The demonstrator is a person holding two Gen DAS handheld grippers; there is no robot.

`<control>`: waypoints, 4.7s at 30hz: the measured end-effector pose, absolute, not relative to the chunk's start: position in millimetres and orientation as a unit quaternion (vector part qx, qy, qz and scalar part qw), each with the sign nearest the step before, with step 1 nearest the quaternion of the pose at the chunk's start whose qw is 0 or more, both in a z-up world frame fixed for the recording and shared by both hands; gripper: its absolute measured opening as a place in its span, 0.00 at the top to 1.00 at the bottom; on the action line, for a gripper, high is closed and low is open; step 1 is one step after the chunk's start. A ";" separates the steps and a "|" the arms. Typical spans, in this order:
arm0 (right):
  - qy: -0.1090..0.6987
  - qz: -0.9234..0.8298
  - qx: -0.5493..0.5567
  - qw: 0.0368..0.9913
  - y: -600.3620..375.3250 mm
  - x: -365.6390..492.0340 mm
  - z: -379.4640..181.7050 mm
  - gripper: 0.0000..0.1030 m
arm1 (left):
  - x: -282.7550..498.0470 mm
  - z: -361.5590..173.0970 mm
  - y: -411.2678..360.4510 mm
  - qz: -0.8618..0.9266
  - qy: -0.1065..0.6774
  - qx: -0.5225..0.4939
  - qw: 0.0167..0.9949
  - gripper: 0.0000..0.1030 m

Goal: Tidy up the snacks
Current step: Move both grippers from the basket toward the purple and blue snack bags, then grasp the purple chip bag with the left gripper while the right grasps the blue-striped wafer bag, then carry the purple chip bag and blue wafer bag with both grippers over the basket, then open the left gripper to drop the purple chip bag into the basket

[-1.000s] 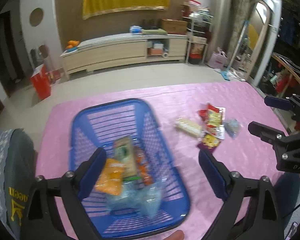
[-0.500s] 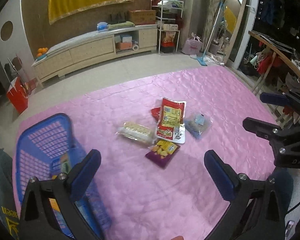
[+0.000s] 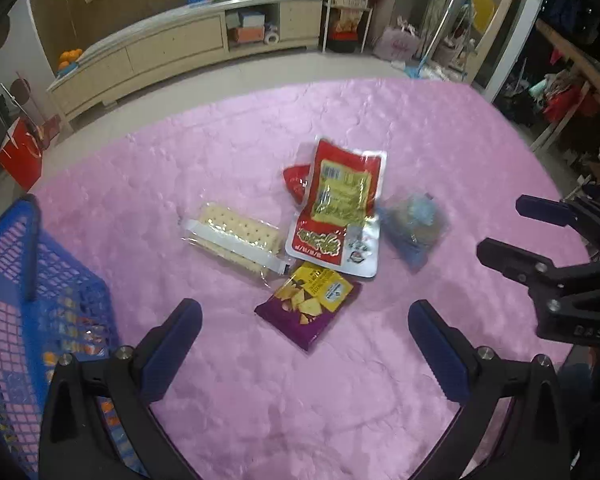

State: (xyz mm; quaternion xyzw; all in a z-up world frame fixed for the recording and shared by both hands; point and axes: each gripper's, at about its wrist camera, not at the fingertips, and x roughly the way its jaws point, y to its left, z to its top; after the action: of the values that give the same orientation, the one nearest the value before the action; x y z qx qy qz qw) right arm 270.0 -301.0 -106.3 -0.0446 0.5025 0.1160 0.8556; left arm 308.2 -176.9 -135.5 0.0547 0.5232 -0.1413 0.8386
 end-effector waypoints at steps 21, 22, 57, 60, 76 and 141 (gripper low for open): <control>0.529 0.142 -0.086 0.832 -299.2 325.4 -164.0 0.19 | 337.1 -204.1 -196.8 -0.164 0.543 0.134 0.812 0.16; 0.529 0.144 -0.086 0.832 -298.9 327.3 -166.1 0.19 | 338.2 -208.1 -197.3 -0.167 0.552 0.134 0.806 0.20; 0.494 0.164 -0.052 0.852 -289.4 246.1 -103.0 0.42 | 269.3 -124.9 -177.1 -0.164 0.498 0.070 0.849 0.50; 0.479 0.169 -0.053 0.860 -278.9 233.1 -78.6 0.42 | 253.5 -101.5 -169.0 -0.166 0.482 0.062 0.858 0.50; 0.437 0.202 -0.062 0.875 -190.6 182.7 -10.9 0.42 | 192.9 -16.8 -82.3 -0.137 0.431 0.069 0.889 0.50; 0.450 0.299 -0.122 0.832 -12.7 226.6 -18.6 0.42 | 207.9 -42.6 117.4 -0.026 0.440 -0.002 0.898 0.22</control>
State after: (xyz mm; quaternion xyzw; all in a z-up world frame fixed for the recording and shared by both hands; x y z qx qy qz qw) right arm 226.6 -12.7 -18.6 -0.1220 0.4504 0.2988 0.8325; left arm 207.9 117.4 -42.6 -0.0018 0.4396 -0.0261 0.8978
